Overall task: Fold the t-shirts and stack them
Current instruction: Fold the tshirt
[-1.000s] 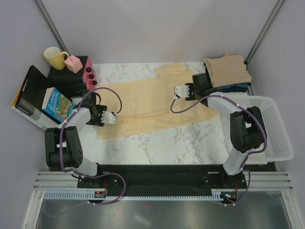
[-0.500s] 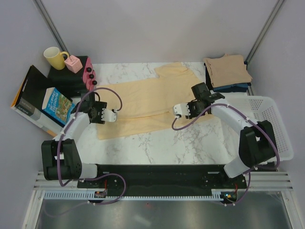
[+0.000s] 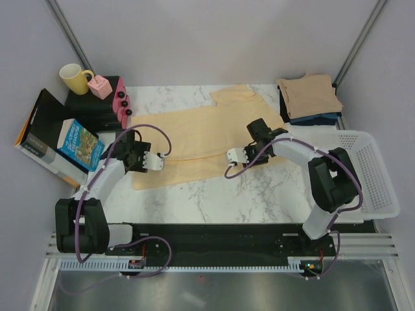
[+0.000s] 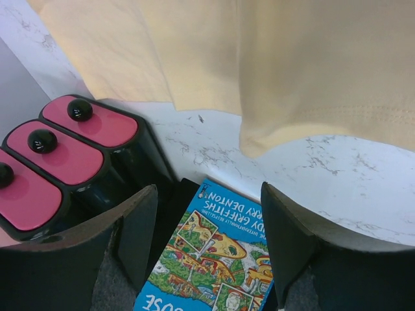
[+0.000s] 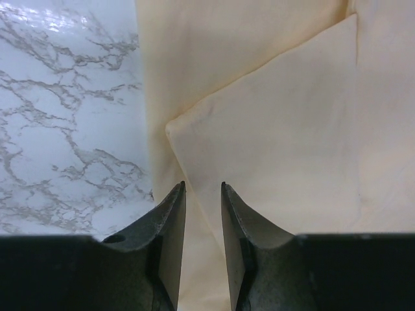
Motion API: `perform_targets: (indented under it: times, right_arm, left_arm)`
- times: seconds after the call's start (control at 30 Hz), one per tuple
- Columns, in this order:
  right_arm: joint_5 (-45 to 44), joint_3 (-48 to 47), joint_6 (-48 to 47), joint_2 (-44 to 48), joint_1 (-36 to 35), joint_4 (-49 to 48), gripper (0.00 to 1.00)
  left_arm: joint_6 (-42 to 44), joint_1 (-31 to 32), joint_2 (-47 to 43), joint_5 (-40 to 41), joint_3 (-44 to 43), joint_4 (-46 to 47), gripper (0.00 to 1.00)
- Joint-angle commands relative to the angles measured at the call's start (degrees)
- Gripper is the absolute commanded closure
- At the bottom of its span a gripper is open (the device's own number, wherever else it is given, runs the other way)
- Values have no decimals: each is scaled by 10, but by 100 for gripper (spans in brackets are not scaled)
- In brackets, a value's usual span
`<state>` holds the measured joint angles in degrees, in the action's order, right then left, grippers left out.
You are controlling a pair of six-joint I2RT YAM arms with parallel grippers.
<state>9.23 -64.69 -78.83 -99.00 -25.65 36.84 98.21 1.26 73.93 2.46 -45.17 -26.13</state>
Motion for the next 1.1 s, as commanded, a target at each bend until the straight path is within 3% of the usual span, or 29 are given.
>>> perform_targets:
  times: [0.0, 0.57, 1.07]
  right_arm:
    - [18, -30, 10, -20, 0, -16, 64]
    - [44, -40, -15, -15, -5, 41, 64]
    - [33, -21, -2, -44, -5, 17, 65]
  left_arm:
    - [-29, 1, -14, -4, 5, -1, 28]
    - [-27, 9, 9, 4, -22, -9, 28]
    - [-30, 16, 26, 5, -38, -10, 28]
